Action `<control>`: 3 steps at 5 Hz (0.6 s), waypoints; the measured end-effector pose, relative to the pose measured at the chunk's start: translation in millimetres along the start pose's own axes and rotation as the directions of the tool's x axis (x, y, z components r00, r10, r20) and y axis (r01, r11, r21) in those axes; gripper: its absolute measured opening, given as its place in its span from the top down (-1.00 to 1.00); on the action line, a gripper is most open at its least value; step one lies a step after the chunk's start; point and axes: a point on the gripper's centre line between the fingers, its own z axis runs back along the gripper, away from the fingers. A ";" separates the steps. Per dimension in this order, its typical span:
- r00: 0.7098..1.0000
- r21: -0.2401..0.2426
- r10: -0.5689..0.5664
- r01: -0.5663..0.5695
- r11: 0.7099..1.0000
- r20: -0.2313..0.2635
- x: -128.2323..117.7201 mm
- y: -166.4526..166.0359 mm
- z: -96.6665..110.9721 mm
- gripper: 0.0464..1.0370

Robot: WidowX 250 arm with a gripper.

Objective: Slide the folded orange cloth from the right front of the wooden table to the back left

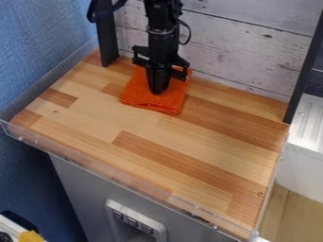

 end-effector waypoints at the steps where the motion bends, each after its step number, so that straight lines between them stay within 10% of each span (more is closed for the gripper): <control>1: 1.000 -0.002 0.007 -0.007 1.000 -0.001 3.2 0.5 6.4 0.94; 3: 0.999 -0.030 0.017 -0.019 0.999 -0.048 -0.9 -3.2 9.7 0.16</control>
